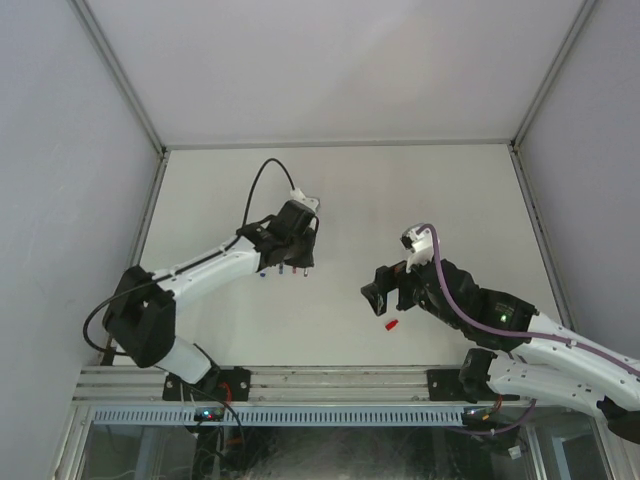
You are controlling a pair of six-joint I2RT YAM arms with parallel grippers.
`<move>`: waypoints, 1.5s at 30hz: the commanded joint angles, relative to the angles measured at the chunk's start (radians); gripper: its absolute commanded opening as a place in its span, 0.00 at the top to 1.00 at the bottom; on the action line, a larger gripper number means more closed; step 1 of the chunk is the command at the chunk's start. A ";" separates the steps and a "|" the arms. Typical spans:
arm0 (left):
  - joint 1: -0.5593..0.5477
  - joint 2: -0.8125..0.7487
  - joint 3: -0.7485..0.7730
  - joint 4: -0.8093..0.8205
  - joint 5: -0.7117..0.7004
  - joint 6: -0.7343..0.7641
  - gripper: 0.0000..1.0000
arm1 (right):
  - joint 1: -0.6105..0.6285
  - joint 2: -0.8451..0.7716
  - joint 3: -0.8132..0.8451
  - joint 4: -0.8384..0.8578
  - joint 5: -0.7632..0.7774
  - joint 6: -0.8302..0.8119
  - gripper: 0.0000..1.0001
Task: Insert the pens into the pen caps
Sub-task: Place the pen at the center of the board.
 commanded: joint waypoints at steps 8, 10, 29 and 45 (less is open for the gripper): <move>0.058 0.222 0.226 -0.111 0.022 -0.025 0.99 | -0.009 -0.028 -0.033 0.003 0.056 0.084 0.00; 0.065 0.240 0.234 -0.113 0.020 -0.026 0.98 | -0.008 -0.030 -0.036 0.000 0.061 0.084 0.00; 0.097 0.364 0.227 -0.105 -0.004 -0.084 0.89 | -0.017 -0.018 -0.047 -0.002 0.047 0.087 0.00; 0.126 0.422 0.205 -0.058 -0.041 -0.123 0.76 | -0.018 -0.024 -0.057 0.001 0.027 0.107 0.00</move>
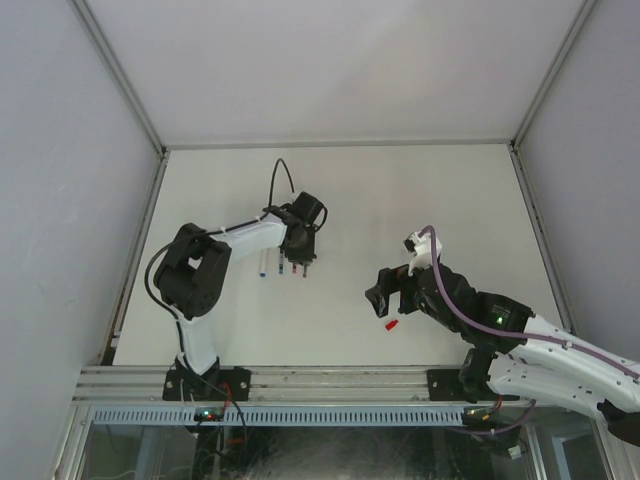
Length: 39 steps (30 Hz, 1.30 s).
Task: Insert the pens into the pen caps
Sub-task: Place the pen at the center of the board.
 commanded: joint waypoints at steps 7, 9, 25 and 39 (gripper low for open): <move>0.018 0.006 -0.017 0.045 -0.039 -0.032 0.70 | -0.006 -0.009 -0.002 0.037 -0.007 0.022 0.00; 0.019 0.009 -0.022 0.050 -0.036 -0.033 0.73 | -0.005 -0.009 -0.002 0.037 -0.007 0.021 0.00; 0.027 -0.018 -0.108 0.182 0.016 -0.166 0.87 | -0.007 -0.020 -0.003 0.027 -0.008 0.028 0.00; 0.028 -0.030 -0.091 0.143 0.000 -0.146 0.72 | -0.007 -0.020 -0.003 0.031 -0.008 0.024 0.00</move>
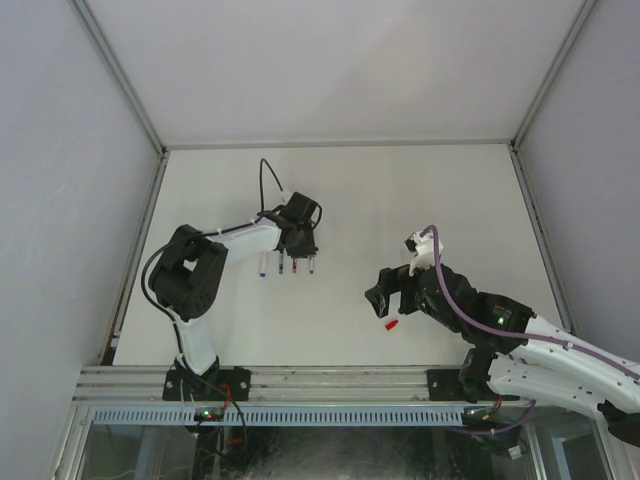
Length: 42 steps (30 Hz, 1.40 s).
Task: Insert the pens into the pen caps
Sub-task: Place the pen at the center of the board.
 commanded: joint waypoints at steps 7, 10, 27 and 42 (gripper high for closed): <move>0.002 -0.040 0.001 -0.086 -0.037 0.075 0.69 | -0.007 -0.009 0.001 0.039 -0.001 0.001 0.00; 0.001 -0.095 0.001 -0.087 -0.041 0.099 0.67 | -0.008 -0.007 0.001 0.043 0.000 -0.001 0.00; -0.010 -0.473 0.026 -0.119 0.061 0.277 0.63 | -0.193 -0.023 0.002 0.026 -0.058 0.017 0.00; -0.010 -0.868 -0.106 -0.219 0.016 0.375 0.51 | -0.551 0.237 0.045 0.020 -0.288 -0.072 0.10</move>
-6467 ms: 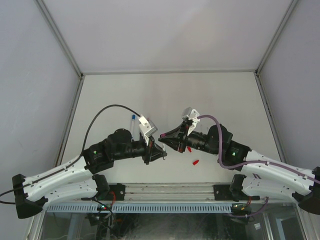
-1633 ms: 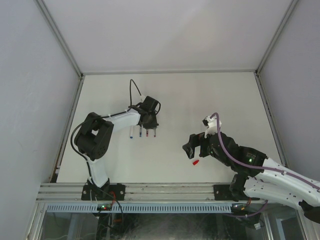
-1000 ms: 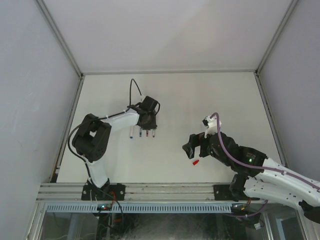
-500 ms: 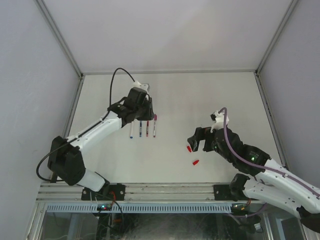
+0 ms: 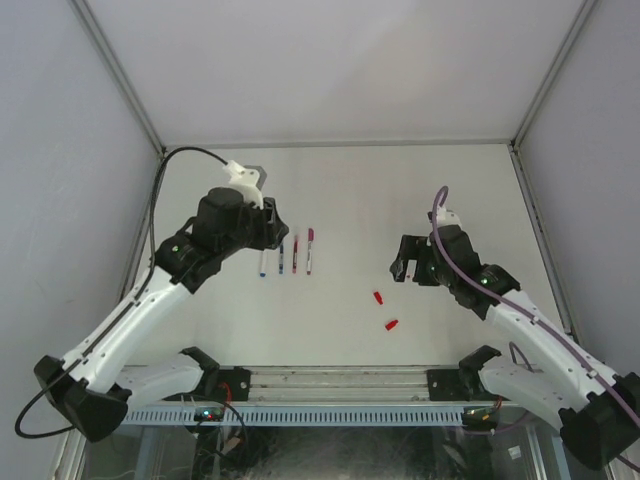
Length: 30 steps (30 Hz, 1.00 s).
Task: Insert the pens into the pen caps
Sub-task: Place the pen at the center of the board, then pick up the pen from the center of the board.
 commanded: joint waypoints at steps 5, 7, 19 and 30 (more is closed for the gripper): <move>0.052 -0.118 -0.078 -0.041 -0.003 0.042 0.49 | -0.095 0.142 0.061 0.029 -0.029 -0.067 0.12; 0.084 -0.128 -0.092 -0.037 0.025 0.038 0.50 | -0.114 0.172 0.067 0.032 -0.032 -0.078 0.12; 0.129 -0.248 -0.167 0.007 -0.051 0.049 0.45 | -0.158 0.321 0.099 0.077 0.000 -0.111 0.06; 0.129 -0.251 -0.173 0.006 -0.046 0.055 0.44 | -0.192 0.404 0.138 0.081 -0.034 -0.136 0.13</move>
